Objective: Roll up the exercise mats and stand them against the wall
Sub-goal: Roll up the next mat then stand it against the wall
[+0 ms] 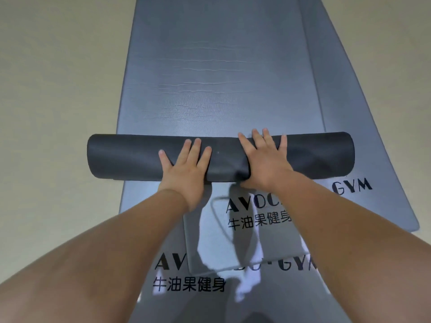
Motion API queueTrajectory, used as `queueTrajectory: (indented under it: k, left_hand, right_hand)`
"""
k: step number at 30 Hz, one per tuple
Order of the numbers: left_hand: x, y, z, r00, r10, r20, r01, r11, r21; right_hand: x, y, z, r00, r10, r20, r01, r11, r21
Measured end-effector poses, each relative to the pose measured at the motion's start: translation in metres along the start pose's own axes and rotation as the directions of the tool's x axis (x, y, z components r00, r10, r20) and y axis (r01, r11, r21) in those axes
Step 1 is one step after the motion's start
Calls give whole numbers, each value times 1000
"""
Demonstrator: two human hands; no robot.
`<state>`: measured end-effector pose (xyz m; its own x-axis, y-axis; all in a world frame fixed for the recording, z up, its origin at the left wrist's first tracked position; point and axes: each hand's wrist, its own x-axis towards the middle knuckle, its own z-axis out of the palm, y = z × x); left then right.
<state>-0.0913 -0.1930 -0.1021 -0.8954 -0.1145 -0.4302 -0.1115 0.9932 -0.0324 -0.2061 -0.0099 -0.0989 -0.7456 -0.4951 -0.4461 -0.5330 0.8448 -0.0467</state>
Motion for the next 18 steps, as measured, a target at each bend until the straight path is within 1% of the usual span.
queueTrajectory:
  k: [2, 4, 6, 8, 10, 14, 18]
  left_hand:
    - [12, -8, -12, 1000, -6, 14, 7, 998, -57]
    - [20, -13, -21, 1000, 8, 26, -4, 993, -121]
    - [22, -15, -26, 999, 23, 45, -16, 988, -152]
    - [20, -13, -28, 998, 18, 58, -10, 990, -138]
    - [15, -11, -28, 998, 9, 58, -2, 992, -129]
    - [3, -10, -27, 999, 19, 45, -13, 990, -142]
    - [-21, -4, -23, 996, 21, 91, -7, 988, -152]
  right_hand:
    - [1, 6, -8, 998, -54, -28, 54, 998, 16]
    - [-3, 7, -7, 991, -102, -89, 98, 994, -48]
    - [-5, 1, -2, 991, -86, -105, 75, 992, -100]
    - [0, -9, 0, 998, -25, -55, 19, 994, -109]
    - [3, -15, -3, 1000, 4, 2, -4, 992, -124]
    - [-8, -17, -9, 999, -9, 53, 16, 991, -133]
    - [-35, -24, -7, 994, -15, 109, 27, 993, -112]
